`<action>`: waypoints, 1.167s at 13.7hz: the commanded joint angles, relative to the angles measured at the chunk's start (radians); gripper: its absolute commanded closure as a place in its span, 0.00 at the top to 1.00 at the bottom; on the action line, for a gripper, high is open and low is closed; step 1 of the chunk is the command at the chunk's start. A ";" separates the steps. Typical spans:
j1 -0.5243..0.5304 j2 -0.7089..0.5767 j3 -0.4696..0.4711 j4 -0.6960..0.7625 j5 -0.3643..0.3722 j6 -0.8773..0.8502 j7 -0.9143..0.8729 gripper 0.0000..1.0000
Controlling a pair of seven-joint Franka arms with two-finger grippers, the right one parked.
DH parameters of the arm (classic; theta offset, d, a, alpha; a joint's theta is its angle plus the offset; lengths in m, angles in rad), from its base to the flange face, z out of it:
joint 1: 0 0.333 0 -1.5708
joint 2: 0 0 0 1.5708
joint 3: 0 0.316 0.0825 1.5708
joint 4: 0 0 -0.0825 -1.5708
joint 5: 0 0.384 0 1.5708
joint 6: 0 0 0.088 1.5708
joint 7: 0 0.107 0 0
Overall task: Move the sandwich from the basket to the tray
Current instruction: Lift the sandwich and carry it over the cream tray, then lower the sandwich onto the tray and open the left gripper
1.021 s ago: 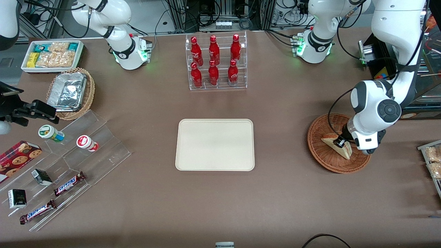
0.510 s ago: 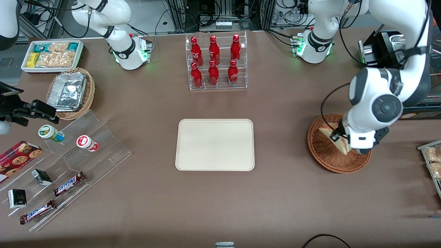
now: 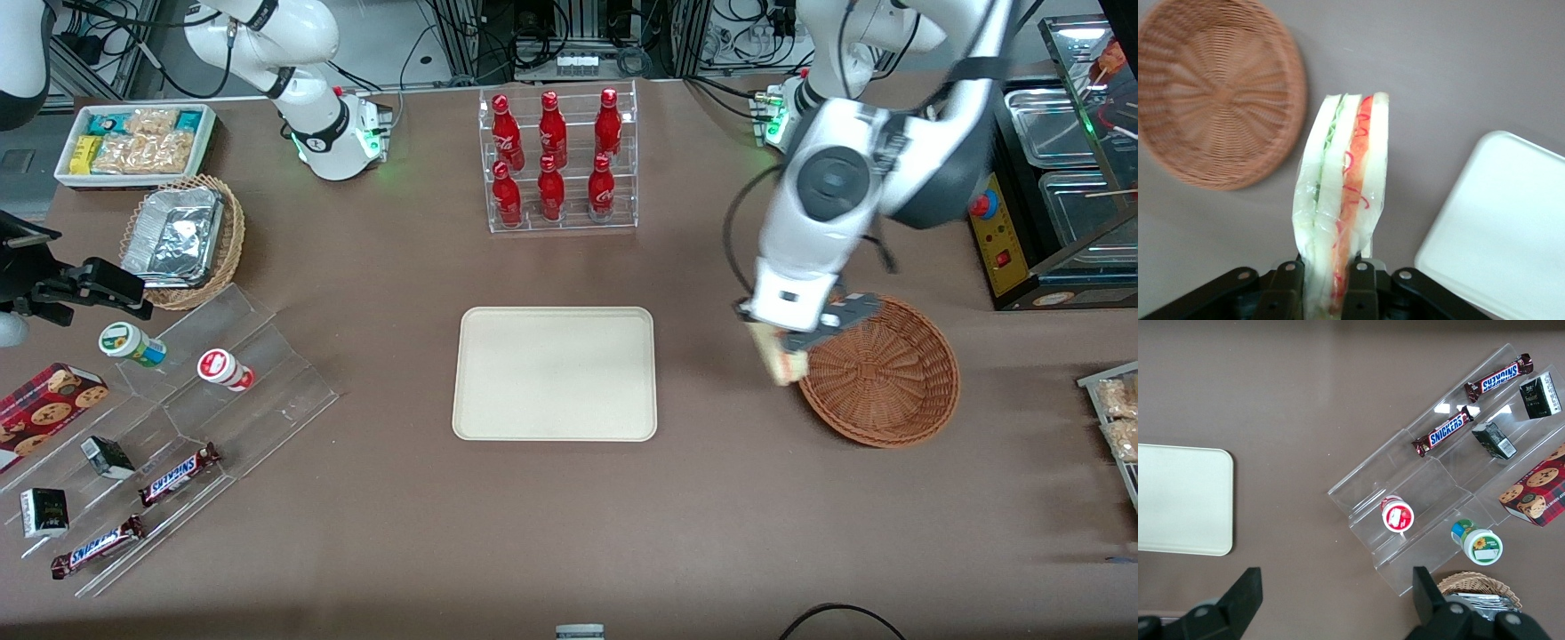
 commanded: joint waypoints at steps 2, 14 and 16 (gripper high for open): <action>-0.125 0.109 0.009 0.030 -0.025 0.156 0.000 0.20; -0.285 0.403 0.010 0.086 0.033 0.401 0.050 0.21; -0.285 0.431 0.010 0.123 0.035 0.401 0.047 0.21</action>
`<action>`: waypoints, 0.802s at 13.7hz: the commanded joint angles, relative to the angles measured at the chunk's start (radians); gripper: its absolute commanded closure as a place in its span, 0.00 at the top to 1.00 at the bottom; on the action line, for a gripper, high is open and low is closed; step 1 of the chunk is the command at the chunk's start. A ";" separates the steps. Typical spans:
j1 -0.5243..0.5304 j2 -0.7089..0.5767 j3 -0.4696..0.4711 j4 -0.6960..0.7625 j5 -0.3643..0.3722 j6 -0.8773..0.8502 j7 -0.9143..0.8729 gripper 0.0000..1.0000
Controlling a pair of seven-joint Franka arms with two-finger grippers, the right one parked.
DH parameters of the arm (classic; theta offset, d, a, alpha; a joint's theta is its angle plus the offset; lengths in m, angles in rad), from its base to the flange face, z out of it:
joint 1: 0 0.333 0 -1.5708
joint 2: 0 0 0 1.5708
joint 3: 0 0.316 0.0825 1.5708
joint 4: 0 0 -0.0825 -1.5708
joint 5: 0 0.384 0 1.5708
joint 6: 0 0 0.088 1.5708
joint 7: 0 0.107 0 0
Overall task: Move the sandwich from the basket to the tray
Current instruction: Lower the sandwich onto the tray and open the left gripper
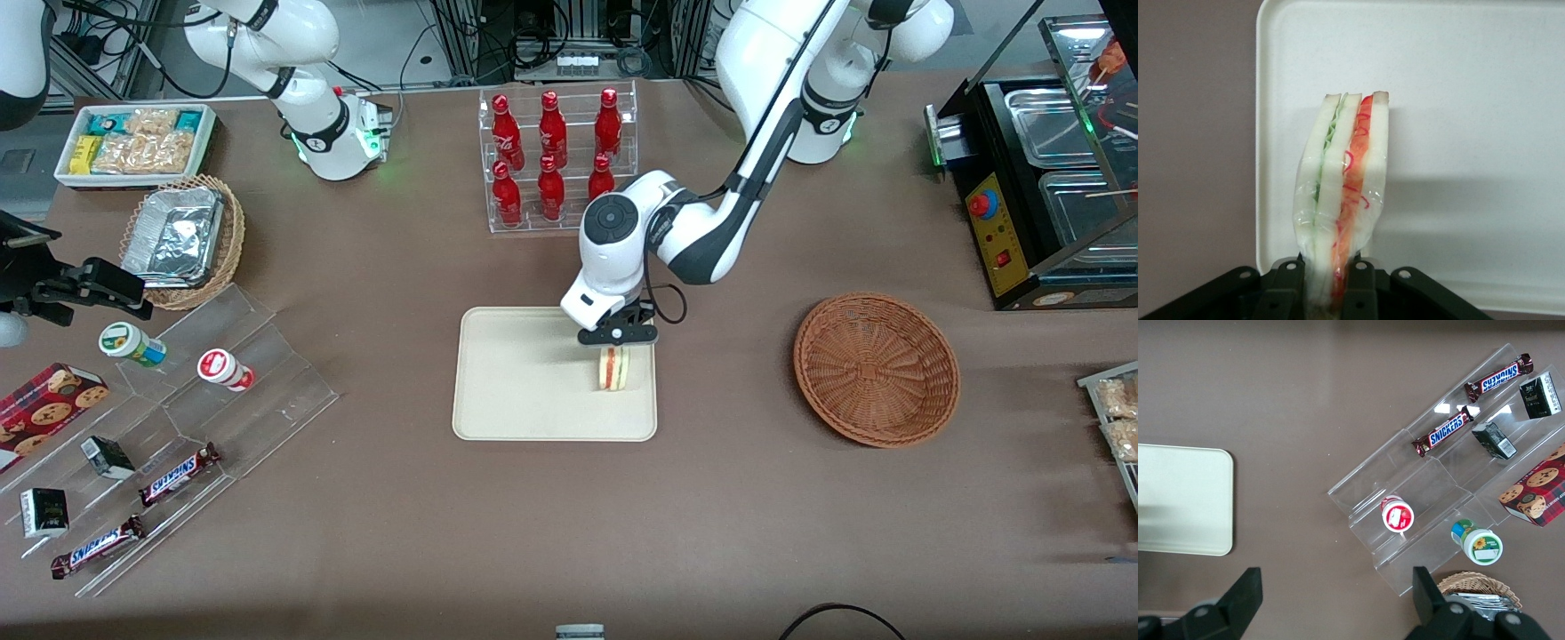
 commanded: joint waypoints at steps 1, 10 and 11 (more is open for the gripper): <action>-0.017 0.049 0.016 0.077 0.012 -0.007 0.000 0.21; -0.011 0.060 0.021 0.074 0.013 -0.016 0.000 1.00; -0.014 0.041 0.022 0.074 0.013 -0.033 -0.013 1.00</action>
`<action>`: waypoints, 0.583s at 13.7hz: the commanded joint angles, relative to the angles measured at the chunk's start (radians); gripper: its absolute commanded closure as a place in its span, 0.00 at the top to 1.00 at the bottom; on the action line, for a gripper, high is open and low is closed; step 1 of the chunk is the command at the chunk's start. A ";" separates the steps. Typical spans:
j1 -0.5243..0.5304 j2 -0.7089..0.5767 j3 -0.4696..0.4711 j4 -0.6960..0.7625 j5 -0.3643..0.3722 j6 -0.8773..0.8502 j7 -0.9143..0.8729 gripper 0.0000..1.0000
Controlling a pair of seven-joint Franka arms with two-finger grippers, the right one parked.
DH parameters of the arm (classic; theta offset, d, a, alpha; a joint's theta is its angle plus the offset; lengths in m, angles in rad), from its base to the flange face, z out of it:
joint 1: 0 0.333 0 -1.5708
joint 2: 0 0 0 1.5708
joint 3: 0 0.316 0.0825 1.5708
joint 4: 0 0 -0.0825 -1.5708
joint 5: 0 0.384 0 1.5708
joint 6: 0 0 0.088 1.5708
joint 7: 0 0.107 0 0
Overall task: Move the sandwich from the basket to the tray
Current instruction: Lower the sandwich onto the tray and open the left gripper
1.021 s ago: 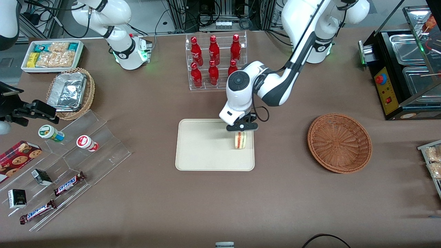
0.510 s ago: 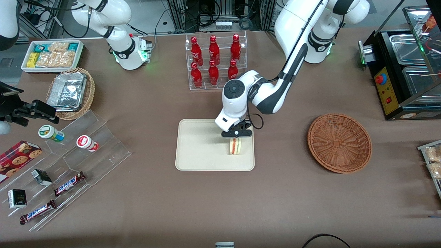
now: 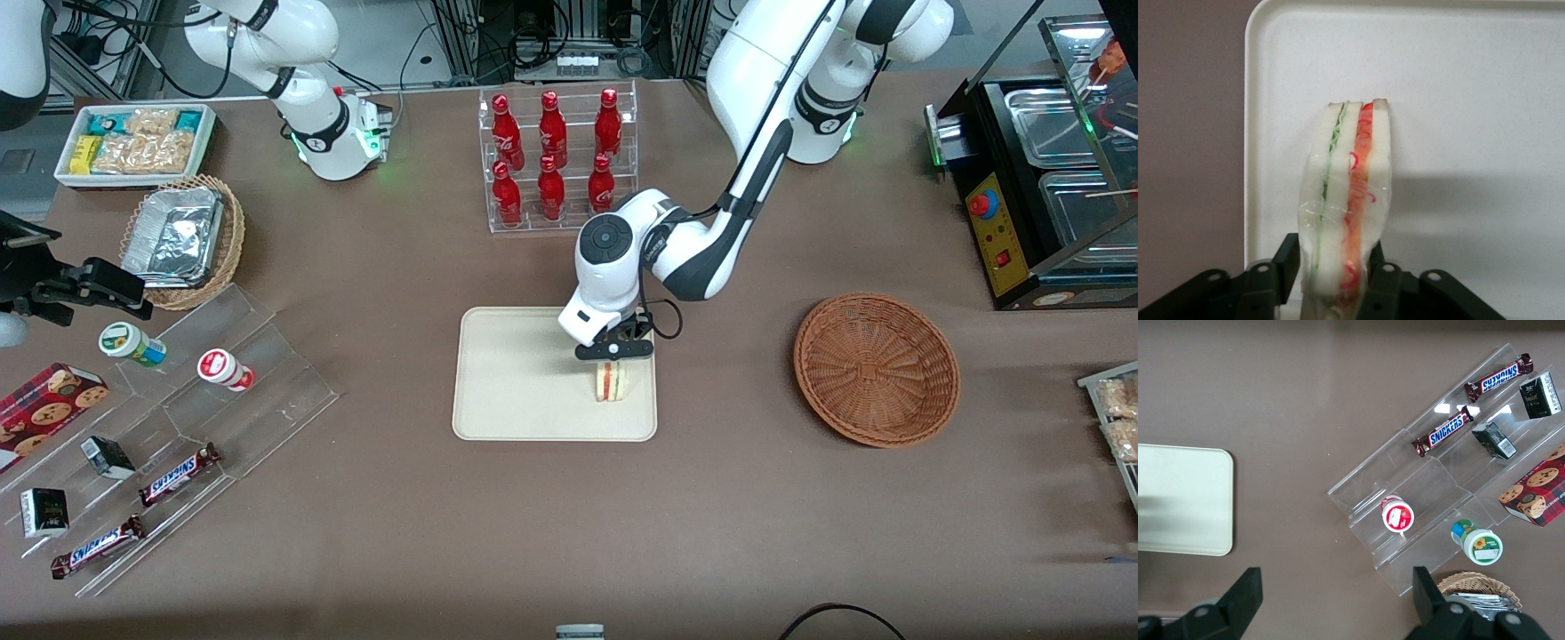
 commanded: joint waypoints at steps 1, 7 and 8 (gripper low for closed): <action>-0.009 -0.050 0.010 0.023 0.011 -0.079 -0.024 1.00; 0.011 -0.320 0.052 0.022 -0.009 -0.349 -0.083 1.00; 0.018 -0.352 0.067 0.023 -0.009 -0.397 -0.085 1.00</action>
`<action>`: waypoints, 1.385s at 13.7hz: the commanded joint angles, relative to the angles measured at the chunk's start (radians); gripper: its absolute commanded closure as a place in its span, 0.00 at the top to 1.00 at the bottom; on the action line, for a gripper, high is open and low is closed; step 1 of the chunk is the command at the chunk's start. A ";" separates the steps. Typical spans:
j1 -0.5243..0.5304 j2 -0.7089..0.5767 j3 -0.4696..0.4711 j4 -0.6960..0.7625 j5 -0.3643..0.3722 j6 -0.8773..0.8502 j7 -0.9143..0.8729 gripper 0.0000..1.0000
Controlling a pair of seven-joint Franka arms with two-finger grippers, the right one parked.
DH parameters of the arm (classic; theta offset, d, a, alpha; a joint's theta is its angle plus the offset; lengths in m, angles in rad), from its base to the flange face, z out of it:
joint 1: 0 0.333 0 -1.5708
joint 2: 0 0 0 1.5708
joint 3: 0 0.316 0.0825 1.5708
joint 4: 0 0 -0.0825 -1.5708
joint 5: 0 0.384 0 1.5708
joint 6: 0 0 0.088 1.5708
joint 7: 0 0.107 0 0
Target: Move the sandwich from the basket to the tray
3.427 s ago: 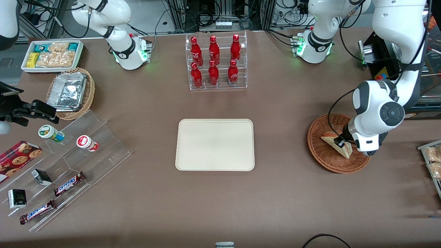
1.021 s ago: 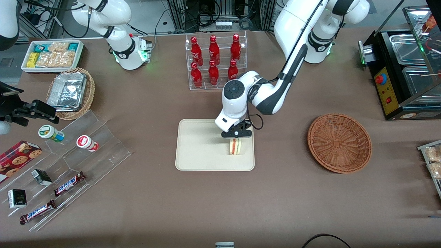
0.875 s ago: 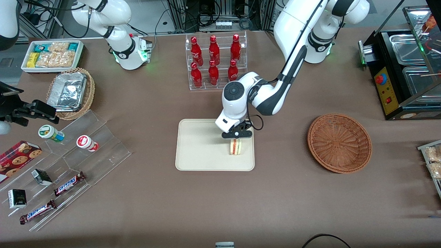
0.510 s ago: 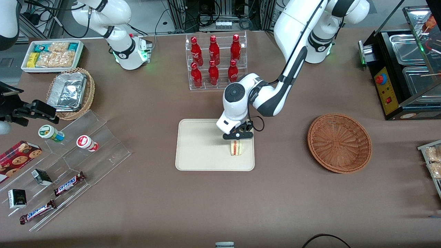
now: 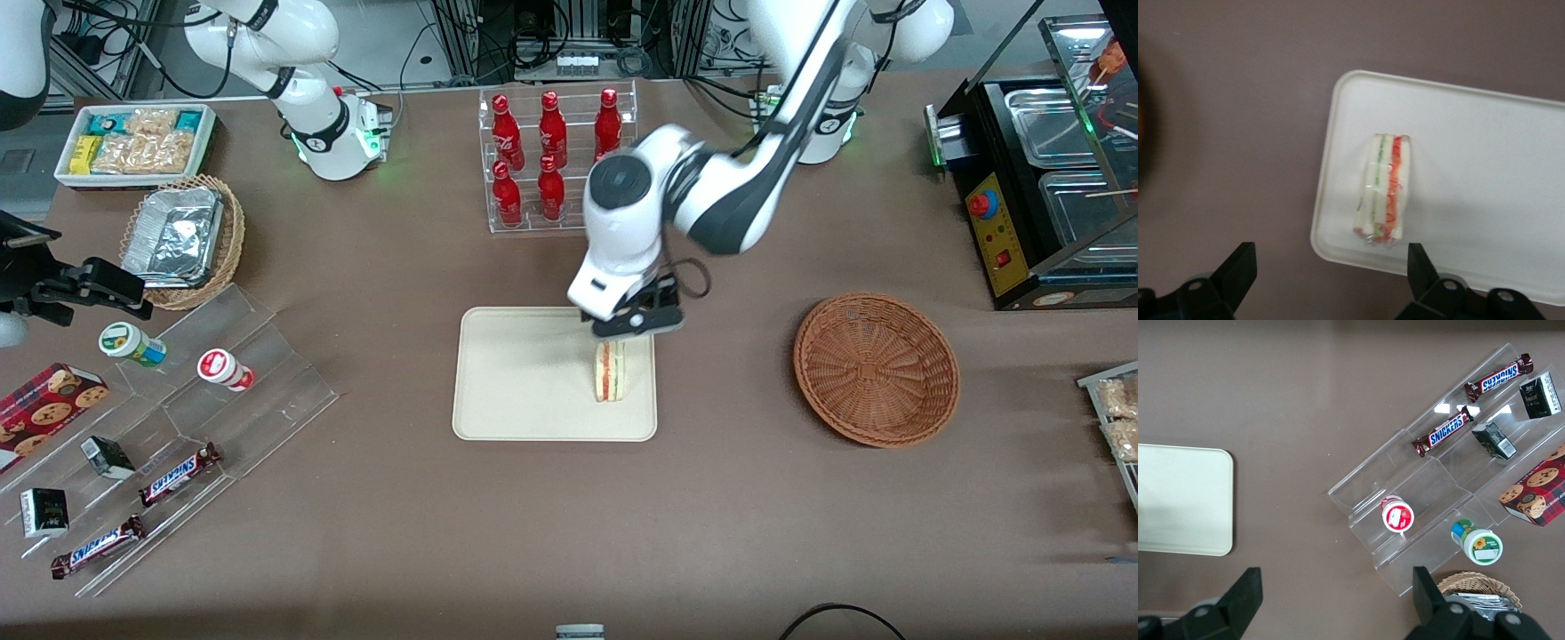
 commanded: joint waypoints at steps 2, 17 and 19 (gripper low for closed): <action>0.022 -0.166 0.090 -0.033 -0.004 -0.151 -0.003 1.00; 0.508 -0.421 0.197 -0.034 -0.142 -0.405 0.757 1.00; 0.610 -0.427 0.151 -0.036 -0.142 -0.422 0.854 1.00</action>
